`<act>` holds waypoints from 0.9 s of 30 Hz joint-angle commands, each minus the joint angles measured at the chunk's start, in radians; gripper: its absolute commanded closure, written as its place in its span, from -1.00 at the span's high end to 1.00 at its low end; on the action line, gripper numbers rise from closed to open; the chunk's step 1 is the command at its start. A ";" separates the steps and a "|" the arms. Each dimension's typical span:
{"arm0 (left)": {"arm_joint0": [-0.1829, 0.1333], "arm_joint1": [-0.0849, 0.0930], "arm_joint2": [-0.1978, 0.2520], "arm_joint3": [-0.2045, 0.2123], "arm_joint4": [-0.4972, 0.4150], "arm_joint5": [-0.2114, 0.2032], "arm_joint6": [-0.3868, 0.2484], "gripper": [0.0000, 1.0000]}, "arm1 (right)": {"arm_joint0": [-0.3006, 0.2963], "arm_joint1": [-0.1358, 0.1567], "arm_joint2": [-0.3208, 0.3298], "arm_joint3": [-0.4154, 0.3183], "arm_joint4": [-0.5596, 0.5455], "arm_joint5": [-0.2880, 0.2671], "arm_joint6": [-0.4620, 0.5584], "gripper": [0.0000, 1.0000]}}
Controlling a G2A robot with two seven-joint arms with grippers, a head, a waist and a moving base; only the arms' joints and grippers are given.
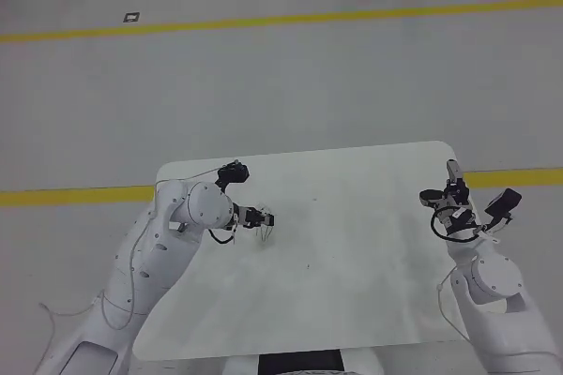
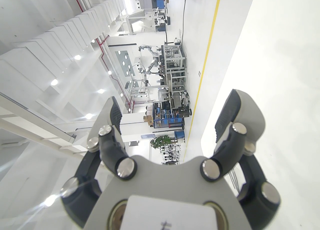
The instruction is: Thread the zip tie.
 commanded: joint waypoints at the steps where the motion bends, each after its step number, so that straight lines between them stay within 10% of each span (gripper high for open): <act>1: -0.013 -0.006 0.041 0.004 0.042 0.001 -0.002 1.00 | 0.000 0.000 0.000 0.000 0.000 0.000 0.000 1.00; 16: -0.211 -0.086 0.205 0.242 -0.073 0.001 -0.002 1.00 | 0.000 0.000 0.000 0.000 0.000 0.000 0.000 1.00; 27: -0.197 -0.086 0.213 0.249 -0.085 -0.019 0.021 1.00 | 0.000 0.000 0.000 0.000 0.000 0.000 0.000 1.00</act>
